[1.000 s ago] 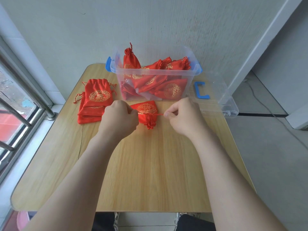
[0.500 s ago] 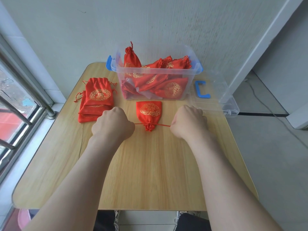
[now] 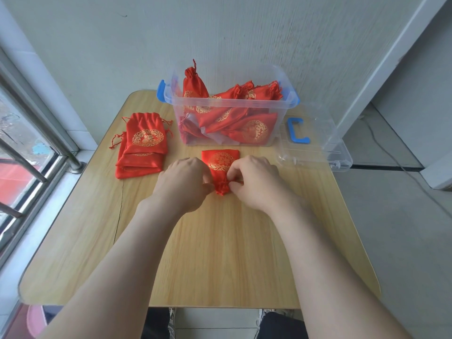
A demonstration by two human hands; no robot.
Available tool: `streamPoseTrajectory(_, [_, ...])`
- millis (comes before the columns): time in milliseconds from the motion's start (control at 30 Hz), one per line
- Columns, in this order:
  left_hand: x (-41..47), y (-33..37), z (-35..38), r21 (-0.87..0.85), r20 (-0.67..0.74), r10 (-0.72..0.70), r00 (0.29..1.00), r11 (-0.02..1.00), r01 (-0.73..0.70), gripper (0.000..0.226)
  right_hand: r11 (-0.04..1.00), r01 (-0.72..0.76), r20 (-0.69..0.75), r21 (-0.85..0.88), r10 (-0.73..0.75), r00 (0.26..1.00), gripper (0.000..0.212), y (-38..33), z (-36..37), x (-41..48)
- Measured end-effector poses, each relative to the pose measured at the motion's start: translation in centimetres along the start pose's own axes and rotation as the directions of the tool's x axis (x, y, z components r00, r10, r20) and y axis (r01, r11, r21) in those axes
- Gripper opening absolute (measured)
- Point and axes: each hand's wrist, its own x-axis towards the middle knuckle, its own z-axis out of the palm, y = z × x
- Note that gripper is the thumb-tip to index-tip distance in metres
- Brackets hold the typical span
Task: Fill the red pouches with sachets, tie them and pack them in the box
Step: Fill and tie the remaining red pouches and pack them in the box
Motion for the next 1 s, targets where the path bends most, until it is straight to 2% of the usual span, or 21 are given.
streamPoseTrajectory(67, [0.1,-0.1,-0.2,-0.039,0.020,0.001,1.000,0.999,0.000,0.006,1.000,0.007,0.018,-0.023,-0.007,1.000,0.011,0.0,-0.2,0.1])
streamPoseTrajectory(133, [0.0,0.3,-0.7,-0.060,0.063,-0.025,0.998,0.998,0.029,0.013,1.000,0.017,0.052,-0.024,-0.016,0.999,0.011,0.0,-0.3,0.1])
streamPoseTrajectory(233, [-0.3,1.2,-1.5,-0.028,0.141,-0.095,0.985,0.995,0.100,0.024,0.996,0.014,0.063,0.091,-0.020,0.998,0.012,0.1,-0.4,0.1])
streamPoseTrajectory(333, [-0.7,2.1,-2.2,-0.149,0.204,-0.122,0.971,0.977,0.154,0.035,0.977,-0.038,0.084,0.209,0.021,0.996,0.022,0.0,-0.9,0.2])
streamPoseTrajectory(467, [-0.7,2.1,-2.0,-0.262,0.208,-0.102,0.973,0.952,0.156,0.051,0.962,-0.083,0.149,0.260,0.045,0.988,0.032,-0.6,-1.6,0.0])
streamPoseTrajectory(700, [-0.4,1.5,-1.1,-0.145,0.188,0.030,0.982,0.989,-0.002,0.048,0.971,-0.062,0.160,0.230,0.025,0.987,0.023,-0.7,-2.1,-0.2])
streamPoseTrajectory(1000, [-0.1,1.4,-0.5,-0.094,0.177,0.072,0.982,0.994,-0.056,0.027,0.988,-0.027,0.103,0.152,0.011,0.995,0.023,-0.4,-1.5,-0.4])
